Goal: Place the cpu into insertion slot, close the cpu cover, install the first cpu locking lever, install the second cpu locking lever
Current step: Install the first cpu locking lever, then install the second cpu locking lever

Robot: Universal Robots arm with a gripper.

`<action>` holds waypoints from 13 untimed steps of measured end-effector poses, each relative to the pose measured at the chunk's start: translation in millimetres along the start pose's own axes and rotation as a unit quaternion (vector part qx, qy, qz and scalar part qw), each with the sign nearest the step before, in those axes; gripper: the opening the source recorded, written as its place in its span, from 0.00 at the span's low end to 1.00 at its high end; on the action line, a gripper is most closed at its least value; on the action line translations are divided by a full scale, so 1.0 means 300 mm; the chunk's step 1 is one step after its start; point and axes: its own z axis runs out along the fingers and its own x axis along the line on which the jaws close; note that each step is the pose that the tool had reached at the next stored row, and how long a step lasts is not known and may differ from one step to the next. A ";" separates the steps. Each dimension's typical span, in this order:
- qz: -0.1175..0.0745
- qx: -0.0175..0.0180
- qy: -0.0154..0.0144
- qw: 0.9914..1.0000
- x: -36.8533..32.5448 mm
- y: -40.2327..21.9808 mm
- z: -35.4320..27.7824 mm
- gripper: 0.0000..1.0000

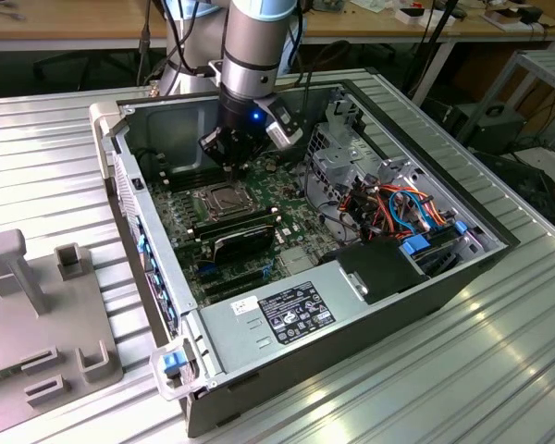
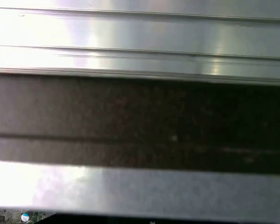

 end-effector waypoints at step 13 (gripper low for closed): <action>0.000 0.000 0.000 1.000 0.000 -0.003 0.000 0.11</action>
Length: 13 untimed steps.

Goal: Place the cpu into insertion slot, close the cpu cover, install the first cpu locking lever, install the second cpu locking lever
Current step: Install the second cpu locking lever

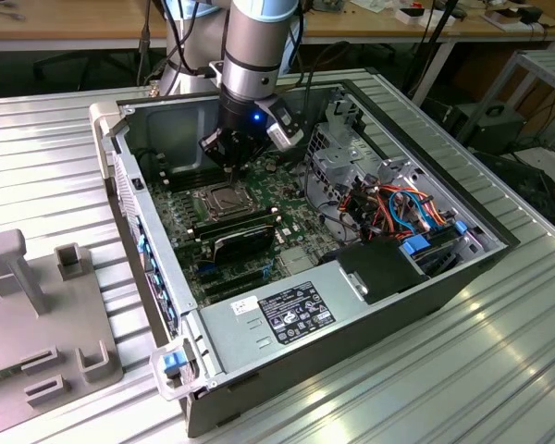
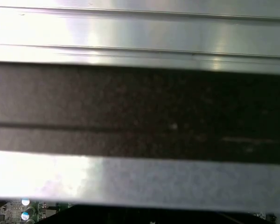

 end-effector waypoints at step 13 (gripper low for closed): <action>0.000 0.000 0.000 1.000 0.003 -0.041 -0.049 0.11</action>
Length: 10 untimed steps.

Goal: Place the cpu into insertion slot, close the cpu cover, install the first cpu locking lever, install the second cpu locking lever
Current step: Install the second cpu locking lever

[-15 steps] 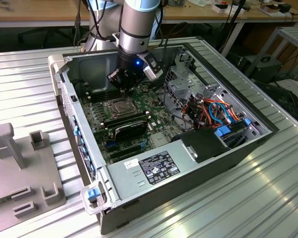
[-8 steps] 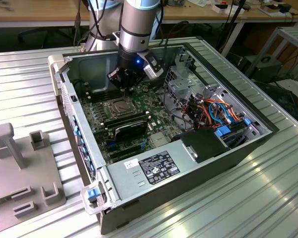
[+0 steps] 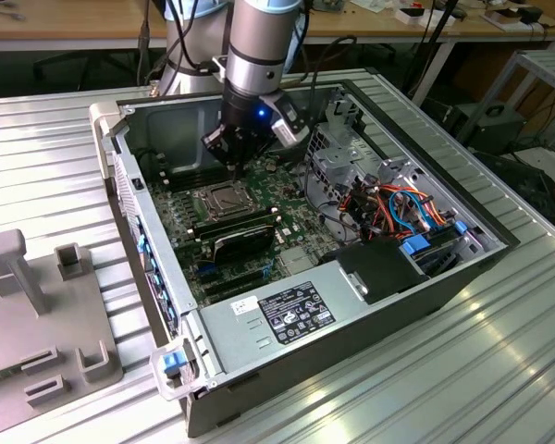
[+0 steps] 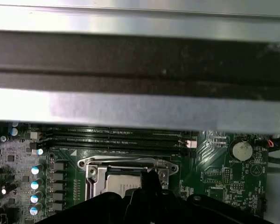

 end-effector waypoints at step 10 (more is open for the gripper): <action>0.000 0.000 0.000 1.000 0.002 -0.048 -0.006 0.11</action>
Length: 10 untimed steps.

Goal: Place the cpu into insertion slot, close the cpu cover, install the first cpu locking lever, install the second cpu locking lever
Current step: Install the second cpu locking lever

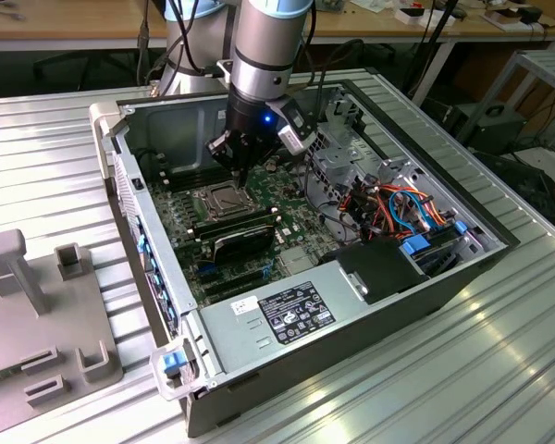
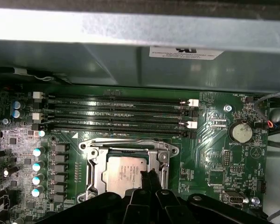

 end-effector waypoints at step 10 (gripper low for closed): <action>0.000 0.000 0.000 1.000 0.000 -0.001 -0.001 0.11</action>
